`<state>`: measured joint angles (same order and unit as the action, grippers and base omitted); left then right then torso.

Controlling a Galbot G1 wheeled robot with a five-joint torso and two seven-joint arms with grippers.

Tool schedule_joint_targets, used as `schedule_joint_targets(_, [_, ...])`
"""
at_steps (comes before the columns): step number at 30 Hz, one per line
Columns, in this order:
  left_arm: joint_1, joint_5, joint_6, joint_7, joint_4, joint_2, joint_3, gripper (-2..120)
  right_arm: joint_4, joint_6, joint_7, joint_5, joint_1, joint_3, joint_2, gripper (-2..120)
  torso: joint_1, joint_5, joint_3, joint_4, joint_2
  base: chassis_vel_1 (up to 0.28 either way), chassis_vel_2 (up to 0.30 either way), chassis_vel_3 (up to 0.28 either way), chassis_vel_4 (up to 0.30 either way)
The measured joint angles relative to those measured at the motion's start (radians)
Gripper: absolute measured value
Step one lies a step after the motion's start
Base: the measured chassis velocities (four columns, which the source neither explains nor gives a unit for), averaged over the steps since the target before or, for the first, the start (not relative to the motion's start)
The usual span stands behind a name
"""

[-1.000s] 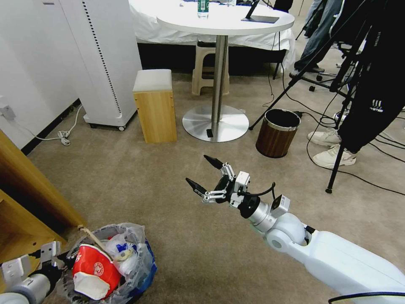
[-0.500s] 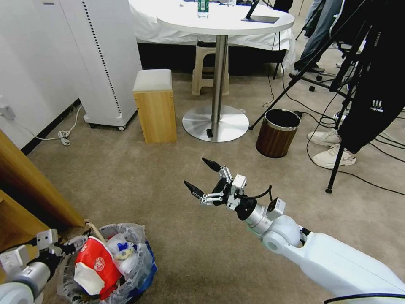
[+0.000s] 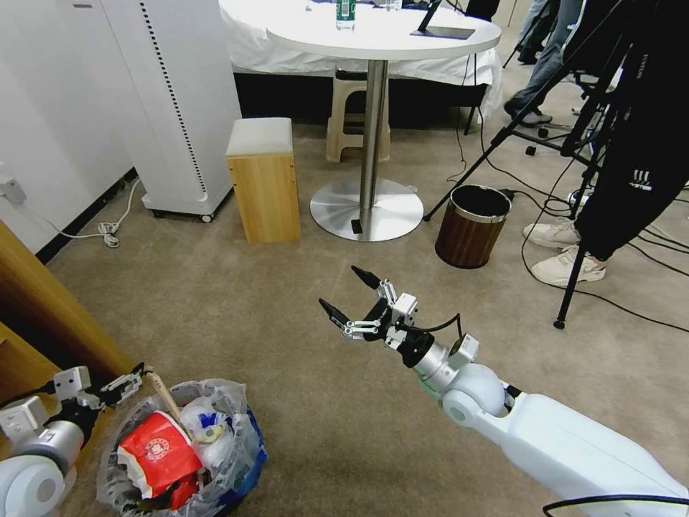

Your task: Pick up the trash bin and place the garbage on the floor into it.

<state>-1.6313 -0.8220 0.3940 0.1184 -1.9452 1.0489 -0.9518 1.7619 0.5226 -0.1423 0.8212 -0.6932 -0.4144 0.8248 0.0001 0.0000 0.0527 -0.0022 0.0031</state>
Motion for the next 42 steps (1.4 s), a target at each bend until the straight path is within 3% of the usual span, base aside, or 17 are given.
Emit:
schedule_joint_targets(6, [-0.008, 0.040, -0.041, -0.010, -0.054, 0.037, -0.024, 99, -0.013, -0.053, 0.161, -0.063, -0.020, 0.067, 0.014, 100, 0.000, 0.0000, 0.000, -0.0001, 0.000, 0.000, 0.000, 0.000, 0.000])
schedule_joint_targets(13, [-0.044, 0.148, -0.095, -0.029, -0.183, 0.099, -0.045, 99, -0.099, -0.091, 0.318, -0.096, -0.034, 0.230, 0.043, 100, 0.000, 0.0005, 0.000, -0.0001, 0.000, 0.000, 0.000, 0.000, 0.000])
schedule_joint_targets(20, [-0.099, 0.237, -0.136, -0.053, -0.277, 0.164, -0.056, 100, -0.140, -0.100, 0.369, -0.142, -0.104, 0.417, 0.059, 100, 0.000, 0.0003, 0.000, -0.0002, 0.000, 0.000, 0.000, 0.000, 0.000])
schedule_joint_targets(26, [-0.121, 0.262, -0.144, -0.056, -0.311, 0.183, -0.061, 100, -0.130, -0.109, 0.393, -0.160, -0.168, 0.503, 0.058, 100, 0.000, 0.0004, 0.000, -0.0002, 0.000, 0.000, 0.000, 0.000, 0.000])
schedule_joint_targets(32, [-0.157, 0.287, -0.148, -0.056, -0.354, 0.202, -0.066, 100, -0.109, -0.143, 0.443, -0.213, -0.262, 0.655, 0.064, 100, 0.000, 0.0005, 0.000, 0.0000, 0.000, 0.000, 0.000, 0.000, 0.000])
schedule_joint_targets(35, [-0.167, 0.337, -0.157, -0.056, -0.381, 0.222, -0.061, 100, -0.063, -0.185, 0.478, -0.259, -0.362, 0.811, 0.086, 100, 0.000, 0.0002, 0.000, -0.0003, 0.000, 0.000, 0.000, 0.000, 0.000])
schedule_joint_targets(42, [-0.171, 0.417, -0.183, -0.079, -0.410, 0.289, -0.036, 100, 0.000, -0.190, 0.478, -0.344, -0.569, 0.964, 0.156, 100, 0.000, 0.0003, 0.000, -0.0002, 0.000, 0.000, 0.000, 0.000, 0.000])
